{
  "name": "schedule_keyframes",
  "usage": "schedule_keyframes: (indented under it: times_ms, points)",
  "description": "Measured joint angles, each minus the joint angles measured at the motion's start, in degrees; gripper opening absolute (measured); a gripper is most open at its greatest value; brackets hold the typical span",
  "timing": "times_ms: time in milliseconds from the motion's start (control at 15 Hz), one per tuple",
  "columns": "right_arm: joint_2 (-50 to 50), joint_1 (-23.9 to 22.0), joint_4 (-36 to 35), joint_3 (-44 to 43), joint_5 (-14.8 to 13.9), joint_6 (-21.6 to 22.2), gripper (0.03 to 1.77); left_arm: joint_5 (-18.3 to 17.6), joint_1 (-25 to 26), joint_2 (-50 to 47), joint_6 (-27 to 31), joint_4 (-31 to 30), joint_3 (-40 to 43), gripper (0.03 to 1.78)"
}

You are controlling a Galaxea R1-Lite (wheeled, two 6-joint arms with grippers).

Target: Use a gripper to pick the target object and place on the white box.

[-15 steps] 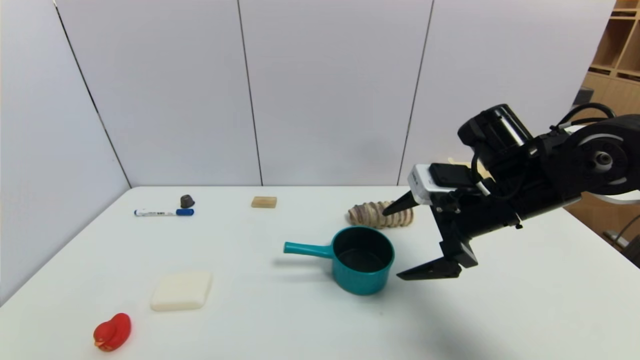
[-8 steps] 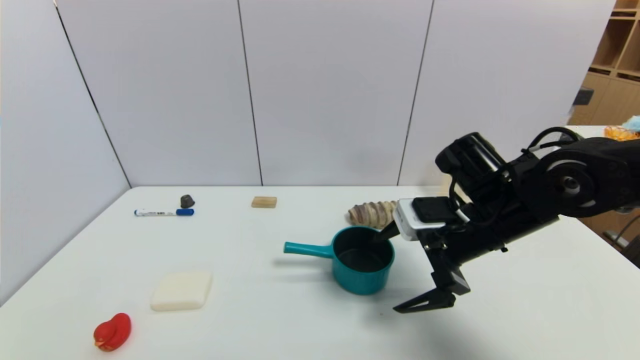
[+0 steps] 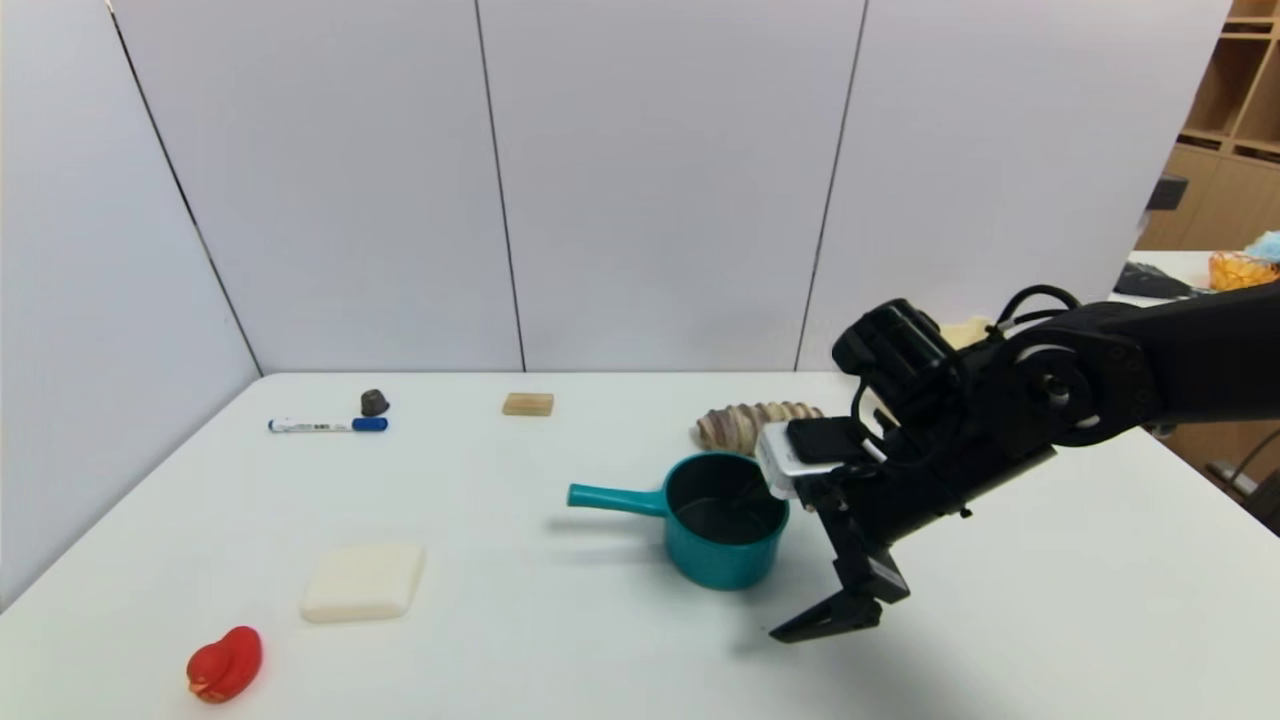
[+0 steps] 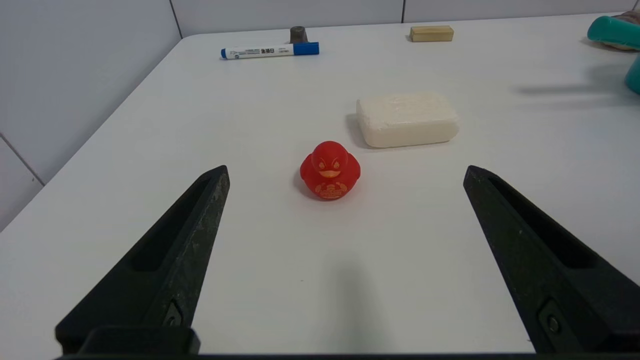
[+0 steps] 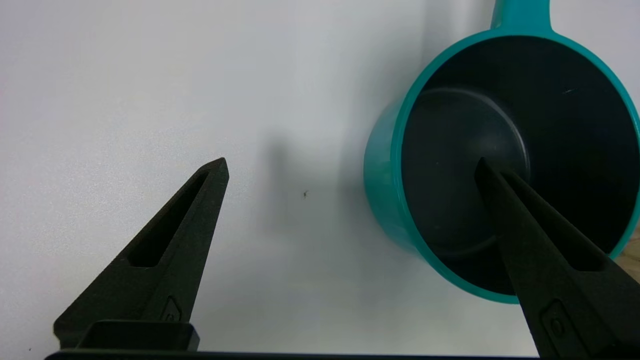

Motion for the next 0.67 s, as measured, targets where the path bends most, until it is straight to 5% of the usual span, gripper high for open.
schedule_keyframes:
  times_ms: [667]
  points:
    - [3.69, 0.01, -0.02, -1.44, -1.4, -0.2, 1.7, 0.0, 0.02, 0.0, 0.0, -0.02, 0.0, 1.69]
